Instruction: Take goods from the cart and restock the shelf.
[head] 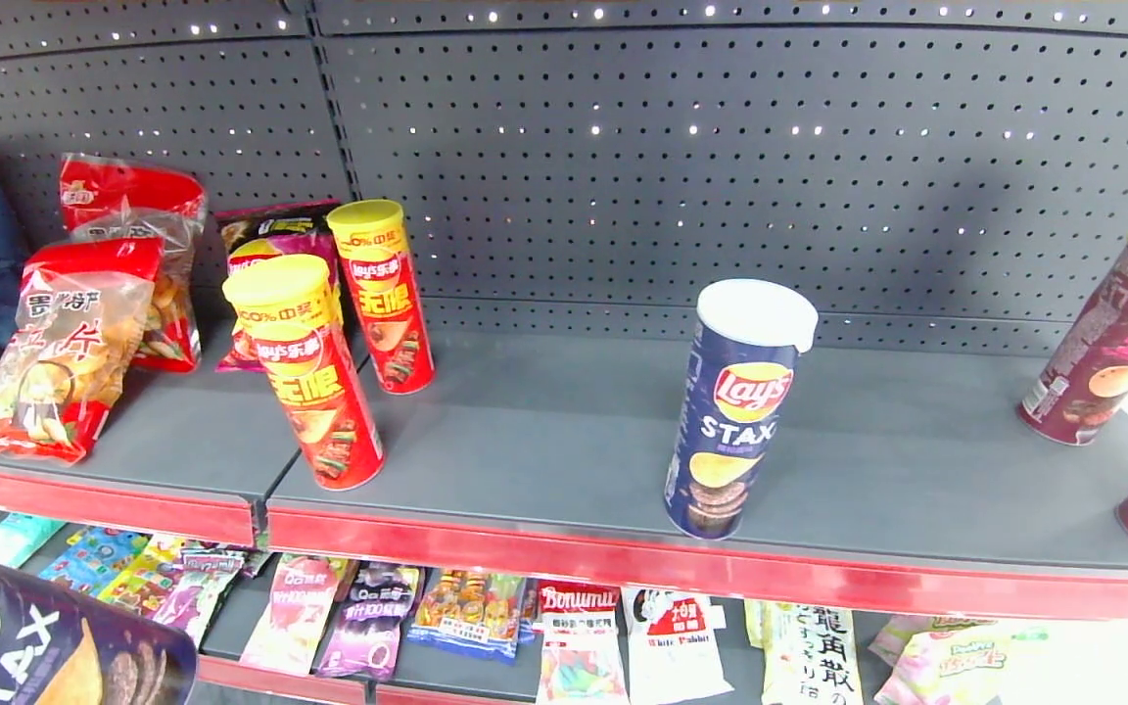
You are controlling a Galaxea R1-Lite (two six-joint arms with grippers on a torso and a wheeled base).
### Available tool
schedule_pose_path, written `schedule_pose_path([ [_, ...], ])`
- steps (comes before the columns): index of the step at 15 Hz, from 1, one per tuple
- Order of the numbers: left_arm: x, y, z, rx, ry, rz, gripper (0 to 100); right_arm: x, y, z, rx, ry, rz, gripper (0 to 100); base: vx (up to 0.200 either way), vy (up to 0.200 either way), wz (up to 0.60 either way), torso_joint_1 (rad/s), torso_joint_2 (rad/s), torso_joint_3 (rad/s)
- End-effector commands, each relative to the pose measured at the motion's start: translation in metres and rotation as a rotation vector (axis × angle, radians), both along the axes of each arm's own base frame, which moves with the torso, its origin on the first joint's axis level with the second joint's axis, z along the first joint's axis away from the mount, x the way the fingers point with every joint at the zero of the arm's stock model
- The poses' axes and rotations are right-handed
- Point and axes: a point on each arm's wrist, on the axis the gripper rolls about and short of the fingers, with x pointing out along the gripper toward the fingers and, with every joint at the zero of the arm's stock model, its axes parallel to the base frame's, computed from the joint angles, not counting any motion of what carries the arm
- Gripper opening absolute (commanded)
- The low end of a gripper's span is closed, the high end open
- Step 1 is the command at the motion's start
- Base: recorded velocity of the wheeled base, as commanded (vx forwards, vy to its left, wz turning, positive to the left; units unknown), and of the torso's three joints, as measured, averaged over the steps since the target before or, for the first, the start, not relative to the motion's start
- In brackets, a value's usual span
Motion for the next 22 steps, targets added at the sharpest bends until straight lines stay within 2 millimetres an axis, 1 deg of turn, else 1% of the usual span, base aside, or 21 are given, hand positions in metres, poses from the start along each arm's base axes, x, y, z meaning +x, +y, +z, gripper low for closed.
schedule_pose_path([
  [1, -0.006, 0.001, 0.0, -0.034, -0.017, 0.003, 0, -0.019, 0.0, -0.027, -0.036, -0.107, -0.003, 100, 0.0, 0.0, 0.0, 0.0, 0.0, 0.0],
  [2, -0.009, 0.002, -0.002, -0.049, -0.022, 0.002, 0, -0.024, 0.0, -0.032, -0.033, -0.122, -0.004, 100, 0.0, 0.0, 0.0, 0.0, 0.0, 0.0],
  [4, -0.014, 0.003, -0.008, -0.056, -0.038, 0.009, 0, -0.026, 0.0, -0.032, -0.03, -0.132, -0.007, 100, 0.0, 0.0, 0.0, 0.0, 0.0, 0.0],
  [5, -0.017, 0.005, -0.012, -0.051, -0.044, 0.096, 0, -0.027, 0.0, -0.033, -0.026, -0.153, -0.008, 100, 0.0, 0.0, 0.0, 0.0, 0.0, 0.0],
  [6, -0.016, 0.005, -0.011, -0.049, -0.04, 0.129, 0, -0.028, 0.0, -0.034, -0.003, -0.161, -0.014, 100, 0.0, 0.0, 0.0, 0.0, 0.0, 0.0],
  [8, -0.012, 0.005, -0.011, -0.044, -0.024, 0.121, 0, -0.029, -0.001, -0.034, 0.043, -0.177, -0.038, 100, 0.0, 0.0, 0.0, 0.0, 0.0, 0.0],
  [11, -0.012, 0.004, -0.009, -0.033, -0.031, 0.082, 0, -0.029, -0.002, -0.034, 0.059, -0.179, -0.11, 100, 0.0, 0.0, 0.0, 0.0, 0.0, 0.0],
  [13, -0.01, 0.003, -0.007, -0.035, -0.029, 0.07, 0, -0.029, -0.002, -0.034, 0.059, -0.18, -0.11, 100, 0.0, 0.0, 0.0, 0.0, 0.0, 0.0],
  [17, -0.013, 0.001, -0.008, -0.04, -0.036, -0.062, 0, -0.03, -0.002, -0.034, 0.057, -0.18, -0.11, 100, 0.0, 0.0, 0.0, 0.0, 0.0, 0.0],
  [22, -0.013, 0.001, -0.008, -0.04, -0.032, -0.076, 0, -0.029, -0.002, -0.034, 0.058, -0.178, -0.099, 100, 0.0, 0.0, 0.0, 0.0, 0.0, 0.0],
])
